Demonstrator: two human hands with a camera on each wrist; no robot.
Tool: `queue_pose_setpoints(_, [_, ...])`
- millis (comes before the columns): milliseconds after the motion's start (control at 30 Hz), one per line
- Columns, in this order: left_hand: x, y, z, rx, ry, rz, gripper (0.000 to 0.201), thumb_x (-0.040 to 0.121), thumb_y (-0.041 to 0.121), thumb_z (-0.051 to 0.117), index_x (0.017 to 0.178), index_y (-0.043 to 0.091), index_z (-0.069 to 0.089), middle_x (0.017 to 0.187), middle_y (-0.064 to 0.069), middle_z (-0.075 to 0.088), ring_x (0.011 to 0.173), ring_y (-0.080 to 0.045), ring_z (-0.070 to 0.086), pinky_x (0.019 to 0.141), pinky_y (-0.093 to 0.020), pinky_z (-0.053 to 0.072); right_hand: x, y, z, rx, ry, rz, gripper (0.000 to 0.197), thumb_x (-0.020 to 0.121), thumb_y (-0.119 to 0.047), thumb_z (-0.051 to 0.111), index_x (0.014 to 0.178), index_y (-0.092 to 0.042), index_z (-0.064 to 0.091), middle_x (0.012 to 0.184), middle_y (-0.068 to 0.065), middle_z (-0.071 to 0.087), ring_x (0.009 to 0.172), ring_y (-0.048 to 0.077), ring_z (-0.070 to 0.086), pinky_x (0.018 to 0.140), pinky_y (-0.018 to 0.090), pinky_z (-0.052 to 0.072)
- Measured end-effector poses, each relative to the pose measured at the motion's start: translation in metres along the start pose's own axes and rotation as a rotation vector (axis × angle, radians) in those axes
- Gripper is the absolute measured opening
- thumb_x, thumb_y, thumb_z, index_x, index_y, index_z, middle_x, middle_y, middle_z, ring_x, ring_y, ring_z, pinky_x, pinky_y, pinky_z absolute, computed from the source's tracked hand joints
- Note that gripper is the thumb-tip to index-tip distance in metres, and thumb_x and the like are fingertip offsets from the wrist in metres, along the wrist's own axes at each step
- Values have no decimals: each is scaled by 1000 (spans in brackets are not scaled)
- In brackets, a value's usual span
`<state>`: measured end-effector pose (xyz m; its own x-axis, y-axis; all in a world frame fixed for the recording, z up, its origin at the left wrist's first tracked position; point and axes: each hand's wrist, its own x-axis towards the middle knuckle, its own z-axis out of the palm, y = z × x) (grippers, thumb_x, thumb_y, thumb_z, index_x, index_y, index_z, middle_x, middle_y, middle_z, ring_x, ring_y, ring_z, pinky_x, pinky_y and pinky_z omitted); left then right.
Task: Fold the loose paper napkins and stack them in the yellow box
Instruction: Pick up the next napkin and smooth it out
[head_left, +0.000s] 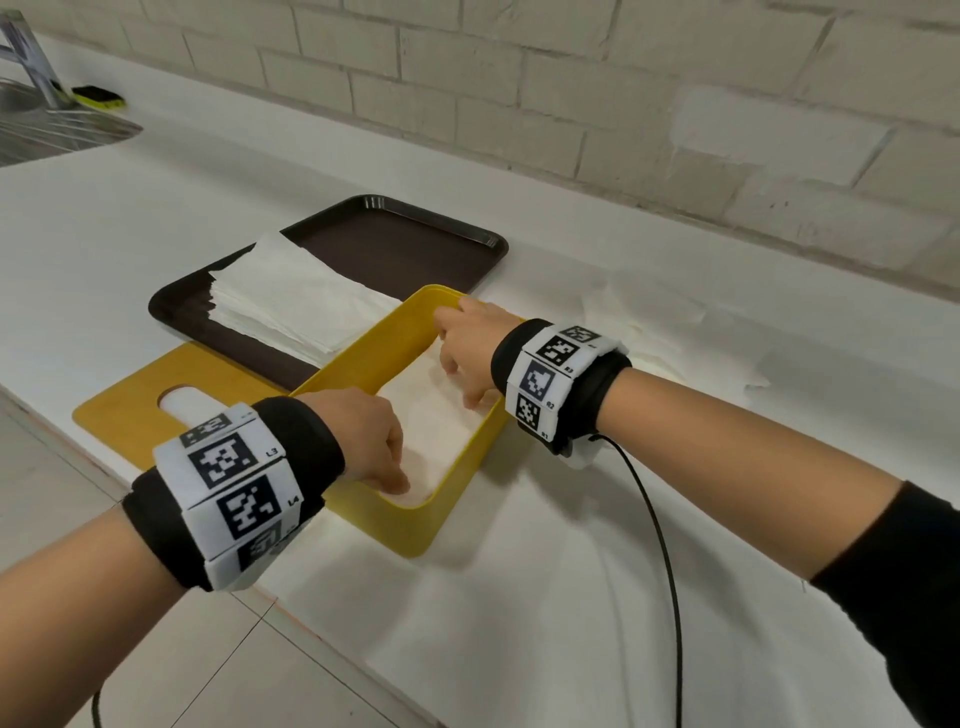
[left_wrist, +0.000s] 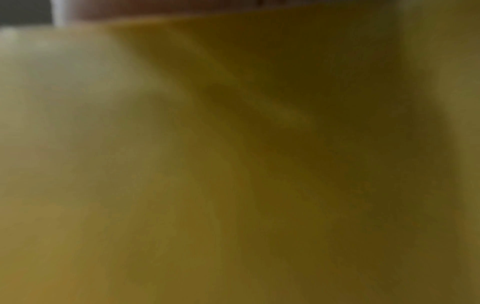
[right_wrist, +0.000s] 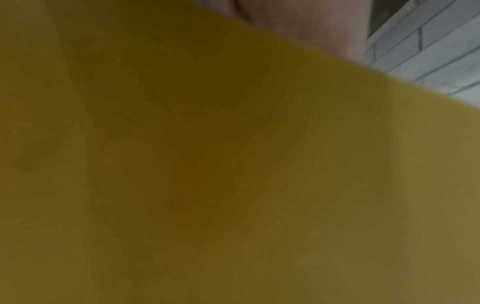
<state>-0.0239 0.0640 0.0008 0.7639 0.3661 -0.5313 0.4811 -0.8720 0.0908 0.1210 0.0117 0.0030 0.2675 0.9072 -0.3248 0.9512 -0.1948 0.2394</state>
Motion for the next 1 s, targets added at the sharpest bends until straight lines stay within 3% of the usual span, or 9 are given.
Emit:
queue_pose_setpoints(267, [0, 7, -3, 114, -75, 122, 43, 80, 31, 71, 120, 36, 55, 110, 4, 39, 102, -14, 45, 86, -19, 38, 6, -2, 2, 46, -245, -90, 62, 89, -17, 59, 144, -23, 30, 145, 6, 36, 128, 23, 40, 93, 24, 38])
queue_pose_setpoints(367, [1, 12, -5, 187, -90, 123, 43, 83, 24, 68, 122, 34, 55, 109, 2, 38, 113, -17, 45, 85, -20, 37, 12, 1, 2, 83, -278, -130, 58, 92, -18, 55, 144, -21, 29, 145, 6, 35, 130, 22, 37, 64, 4, 38])
queue_pose_setpoints(400, [2, 12, -5, 198, -87, 122, 42, 83, 24, 68, 122, 34, 56, 112, 1, 40, 115, -18, 45, 87, -20, 37, 12, 3, 1, 102, -286, -140, 56, 93, -18, 52, 144, -20, 29, 146, 6, 34, 130, 22, 36, 64, 6, 38])
queue_pose_setpoints(500, [2, 9, -1, 149, -90, 92, 35, 84, 29, 66, 118, 32, 60, 122, 2, 47, 115, -17, 47, 93, -22, 38, 10, 7, 0, 153, -324, -131, 51, 97, -12, 44, 144, -18, 28, 149, 6, 29, 134, 21, 32, 88, 16, 28])
queue_pose_setpoints(633, [-6, 1, 1, -50, -22, -3, 25, 85, 44, 58, 81, 24, 72, 81, 6, 64, 80, -12, 58, 79, -27, 49, -21, 17, -11, 341, -114, -58, 35, 96, -12, 39, 128, -17, 55, 135, 1, 50, 116, 19, 48, 93, 25, 38])
queue_pose_setpoints(700, [-16, -4, -3, -81, -3, -23, 35, 87, 52, 51, 85, 24, 73, 81, 9, 65, 79, -9, 57, 75, -24, 46, -51, 29, -15, 441, 75, -21, 33, 98, -18, 38, 125, -18, 55, 131, 1, 53, 117, 18, 49, 97, 26, 37])
queue_pose_setpoints(800, [-39, -3, -10, -241, 174, 29, 22, 86, 55, 47, 96, 44, 63, 103, 16, 62, 94, -8, 57, 79, -25, 43, -102, 52, -6, 639, 256, 83, 27, 96, -21, 44, 118, -16, 58, 119, 0, 59, 107, 16, 55, 91, 25, 41])
queue_pose_setpoints(900, [-72, 15, -12, -469, 490, 145, 29, 66, 69, 44, 78, 50, 63, 77, 19, 65, 78, -4, 61, 64, -28, 48, -138, 73, 24, 683, 251, 236, 22, 93, -24, 49, 110, -17, 61, 110, -2, 61, 98, 14, 57, 84, 22, 41])
queue_pose_setpoints(1000, [-90, 50, -12, -531, 574, 255, 30, 64, 69, 42, 84, 54, 59, 80, 32, 60, 70, 3, 60, 57, -22, 43, -156, 86, 58, 643, 144, 356, 21, 92, -26, 52, 109, -17, 60, 110, -2, 59, 99, 15, 56, 89, 29, 44])
